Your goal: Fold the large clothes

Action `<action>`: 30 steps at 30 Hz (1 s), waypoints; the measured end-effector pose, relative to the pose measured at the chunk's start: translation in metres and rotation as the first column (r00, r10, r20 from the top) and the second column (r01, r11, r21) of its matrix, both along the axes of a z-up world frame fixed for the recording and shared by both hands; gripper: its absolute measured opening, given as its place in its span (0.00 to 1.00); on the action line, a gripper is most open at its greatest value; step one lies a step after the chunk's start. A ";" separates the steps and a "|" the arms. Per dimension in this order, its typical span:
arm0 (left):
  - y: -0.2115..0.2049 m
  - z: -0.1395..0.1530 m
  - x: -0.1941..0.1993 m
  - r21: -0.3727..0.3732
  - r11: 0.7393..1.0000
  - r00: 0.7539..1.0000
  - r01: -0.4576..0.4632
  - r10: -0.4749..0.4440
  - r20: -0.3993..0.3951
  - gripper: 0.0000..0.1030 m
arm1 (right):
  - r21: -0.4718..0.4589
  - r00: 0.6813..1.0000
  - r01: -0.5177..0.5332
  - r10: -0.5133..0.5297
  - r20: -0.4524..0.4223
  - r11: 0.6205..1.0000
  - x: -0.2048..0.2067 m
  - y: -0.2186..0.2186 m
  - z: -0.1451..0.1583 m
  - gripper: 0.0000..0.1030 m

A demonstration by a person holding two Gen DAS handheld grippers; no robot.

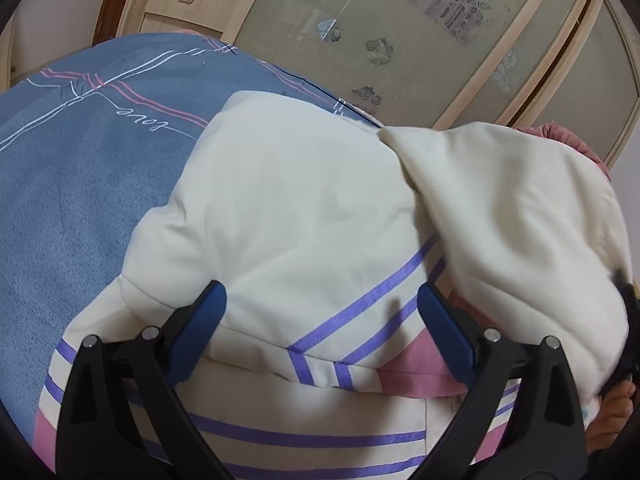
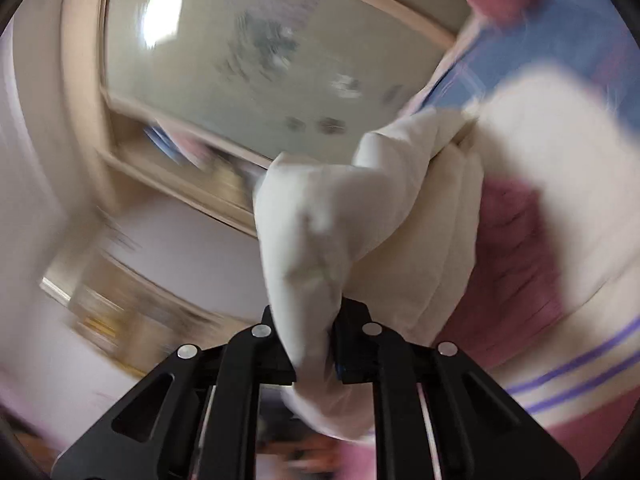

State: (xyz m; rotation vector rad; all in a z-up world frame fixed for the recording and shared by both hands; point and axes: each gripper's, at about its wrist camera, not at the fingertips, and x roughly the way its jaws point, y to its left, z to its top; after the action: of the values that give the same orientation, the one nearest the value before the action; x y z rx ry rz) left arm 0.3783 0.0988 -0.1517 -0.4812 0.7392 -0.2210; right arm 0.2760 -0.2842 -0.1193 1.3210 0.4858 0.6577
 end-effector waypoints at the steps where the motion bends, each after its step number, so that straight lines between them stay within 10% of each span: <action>1: 0.000 0.000 0.001 -0.006 1.000 1.000 -0.001 0.001 -0.001 0.95 | 0.039 1.000 0.014 -0.013 -0.021 0.999 -0.003 -0.002 -0.008 0.13; 7: 0.005 0.002 -0.002 -0.046 0.999 1.000 -0.008 0.008 0.009 0.95 | -0.294 0.956 0.067 -0.146 -0.256 0.953 -0.034 -0.003 -0.072 0.14; 12: 0.017 0.028 -0.024 -0.169 0.985 0.993 -0.042 0.060 0.102 0.95 | -0.573 0.957 0.099 -0.235 -0.168 0.813 -0.045 0.012 -0.036 0.61; 16: -0.017 0.064 -0.051 0.013 1.000 0.958 0.013 -0.016 0.287 0.91 | -0.753 0.947 0.178 -0.317 -0.043 0.634 -0.065 0.021 0.001 0.66; 19: -0.047 0.071 -0.065 0.148 0.989 0.935 0.015 -0.066 0.349 0.52 | -0.779 0.930 0.279 -0.361 0.073 0.561 -0.076 0.027 0.032 0.49; 24: -0.086 0.035 -0.036 0.117 0.954 0.944 0.276 -0.292 0.152 0.35 | -0.843 0.947 0.307 -0.226 0.227 0.442 -0.054 0.050 0.080 0.40; 30: -0.090 -0.006 -0.010 0.115 0.943 0.950 0.312 -0.313 -0.004 0.34 | -0.925 0.986 0.163 -0.076 0.145 0.344 0.015 0.093 0.079 0.40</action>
State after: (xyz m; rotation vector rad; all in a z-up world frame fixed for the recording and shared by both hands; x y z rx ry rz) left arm 0.3687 0.0084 -0.1580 -0.2505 0.8077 -0.4763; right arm 0.2906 -0.1915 -0.0404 0.1779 0.5641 0.1809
